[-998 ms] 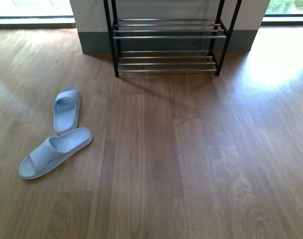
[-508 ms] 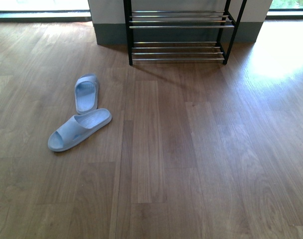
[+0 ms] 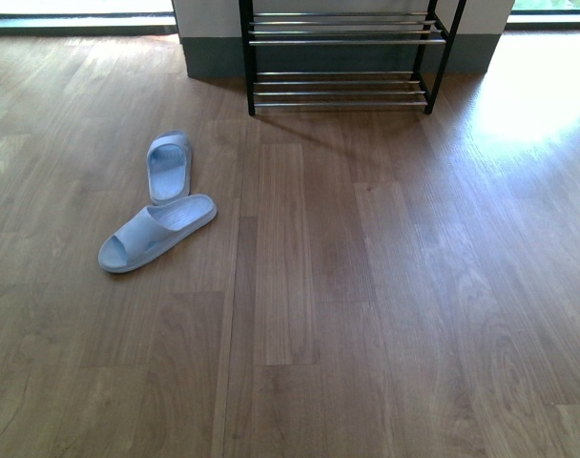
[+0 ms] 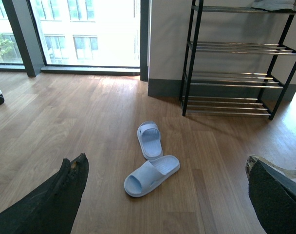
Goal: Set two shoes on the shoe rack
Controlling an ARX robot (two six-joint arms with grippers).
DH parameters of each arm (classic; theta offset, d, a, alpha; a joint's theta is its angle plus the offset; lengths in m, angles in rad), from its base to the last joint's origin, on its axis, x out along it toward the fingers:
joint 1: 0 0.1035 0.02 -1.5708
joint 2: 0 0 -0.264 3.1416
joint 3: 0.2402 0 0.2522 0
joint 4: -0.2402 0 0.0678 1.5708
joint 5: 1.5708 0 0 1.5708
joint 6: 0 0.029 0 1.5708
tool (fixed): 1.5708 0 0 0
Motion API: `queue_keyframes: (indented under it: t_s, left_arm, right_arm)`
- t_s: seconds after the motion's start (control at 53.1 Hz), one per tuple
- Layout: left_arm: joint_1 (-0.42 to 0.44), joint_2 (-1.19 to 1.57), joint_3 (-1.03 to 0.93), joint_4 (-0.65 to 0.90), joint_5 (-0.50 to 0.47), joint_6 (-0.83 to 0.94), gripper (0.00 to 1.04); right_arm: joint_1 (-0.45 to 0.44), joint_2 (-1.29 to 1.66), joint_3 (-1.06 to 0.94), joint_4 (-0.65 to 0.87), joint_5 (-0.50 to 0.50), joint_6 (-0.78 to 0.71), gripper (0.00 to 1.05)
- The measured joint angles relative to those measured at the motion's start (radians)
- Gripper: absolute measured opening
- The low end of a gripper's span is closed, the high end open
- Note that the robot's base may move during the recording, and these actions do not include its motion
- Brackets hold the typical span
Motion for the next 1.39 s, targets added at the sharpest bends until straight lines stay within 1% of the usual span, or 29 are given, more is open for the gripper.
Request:
queue_keyframes:
  t_s: [1.393]
  left_arm:
    - [0.0,0.0,0.0,0.0,-0.001,0.0,0.95]
  right_arm:
    - [0.0,0.0,0.0,0.0,-0.002,0.002,0.96]
